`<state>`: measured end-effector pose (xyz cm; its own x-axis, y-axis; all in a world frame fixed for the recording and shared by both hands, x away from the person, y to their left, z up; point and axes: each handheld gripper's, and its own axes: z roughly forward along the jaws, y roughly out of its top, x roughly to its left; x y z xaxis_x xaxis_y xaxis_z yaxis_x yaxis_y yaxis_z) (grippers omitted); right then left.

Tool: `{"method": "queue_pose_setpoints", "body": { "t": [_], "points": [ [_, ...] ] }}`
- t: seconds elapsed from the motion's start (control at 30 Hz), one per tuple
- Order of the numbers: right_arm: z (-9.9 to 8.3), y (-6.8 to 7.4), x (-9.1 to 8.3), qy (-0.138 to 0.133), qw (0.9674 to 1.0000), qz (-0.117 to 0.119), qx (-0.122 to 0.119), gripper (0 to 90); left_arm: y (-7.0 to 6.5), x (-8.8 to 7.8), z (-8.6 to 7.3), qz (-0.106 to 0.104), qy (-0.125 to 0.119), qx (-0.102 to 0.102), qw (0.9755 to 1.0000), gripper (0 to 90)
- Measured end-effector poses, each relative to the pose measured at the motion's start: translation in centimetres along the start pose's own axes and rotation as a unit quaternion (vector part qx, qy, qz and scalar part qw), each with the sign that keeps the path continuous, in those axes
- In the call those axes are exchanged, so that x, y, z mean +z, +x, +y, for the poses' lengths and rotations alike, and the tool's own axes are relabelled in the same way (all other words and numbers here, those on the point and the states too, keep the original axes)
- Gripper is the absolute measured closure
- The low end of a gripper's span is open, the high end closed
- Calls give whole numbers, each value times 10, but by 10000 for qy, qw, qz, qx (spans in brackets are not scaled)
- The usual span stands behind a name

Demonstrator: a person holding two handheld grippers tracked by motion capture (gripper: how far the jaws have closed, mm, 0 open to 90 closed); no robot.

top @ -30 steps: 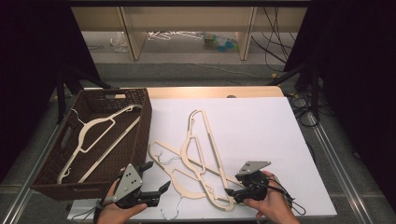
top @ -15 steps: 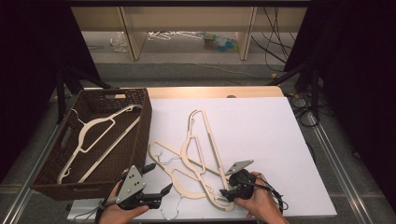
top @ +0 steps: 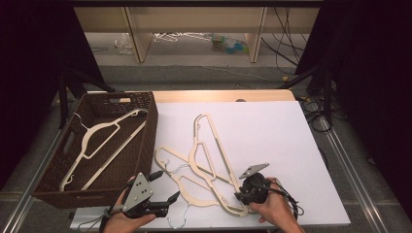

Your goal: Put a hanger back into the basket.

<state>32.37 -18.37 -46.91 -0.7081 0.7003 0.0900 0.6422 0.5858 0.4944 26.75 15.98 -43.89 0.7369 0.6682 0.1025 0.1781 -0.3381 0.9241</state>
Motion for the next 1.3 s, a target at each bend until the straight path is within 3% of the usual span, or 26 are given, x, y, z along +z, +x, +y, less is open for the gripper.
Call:
{"method": "queue_pose_setpoints", "body": {
  "t": [0.03,0.07,0.23,0.27,0.3,0.43,0.47,0.6,0.7,0.8,0.83,0.9,1.07,1.17,1.3],
  "points": [
    [0,0,0,0,10000,0,0,688,0,0,0,0,0,0,10000,209],
    [-1,-1,0,-79,9997,35,208,668,0,0,0,8,8,-2,10000,210],
    [0,3,1,7,9997,87,239,566,1,-1,0,38,40,5,10000,215],
    [1,3,1,30,9998,59,181,582,0,-1,-1,43,54,11,10000,215],
    [1,3,1,72,9998,-5,198,659,-1,-1,-1,30,51,-2,10000,216],
    [0,3,1,91,9999,-59,90,676,-1,0,-1,19,48,35,10000,218],
    [2,4,1,149,9998,-96,-67,685,-1,0,-1,10,78,49,10000,219],
    [1,3,-1,124,9999,-91,-60,714,1,0,-1,44,47,4,10000,221],
    [-2,-4,-6,181,9998,2,13,750,1,-2,-1,24,41,36,10000,223],
    [-4,-7,-11,243,9997,-26,-69,757,2,-2,0,77,27,45,10000,223],
    [-5,-12,-15,301,9990,-53,-330,772,2,-3,-1,48,50,34,10000,224],
    [-6,-15,-18,401,9980,-79,-478,774,2,-2,0,51,-6,6,10000,224],
    [-11,-25,-25,552,9964,3,-644,776,2,-3,-1,42,20,22,10000,226],
    [-15,-37,-30,594,9948,-50,-832,781,2,-2,-1,47,38,24,10000,226],
    [-20,-57,-32,505,9951,34,-854,785,2,0,-2,41,67,30,10000,226]
  ]
}}
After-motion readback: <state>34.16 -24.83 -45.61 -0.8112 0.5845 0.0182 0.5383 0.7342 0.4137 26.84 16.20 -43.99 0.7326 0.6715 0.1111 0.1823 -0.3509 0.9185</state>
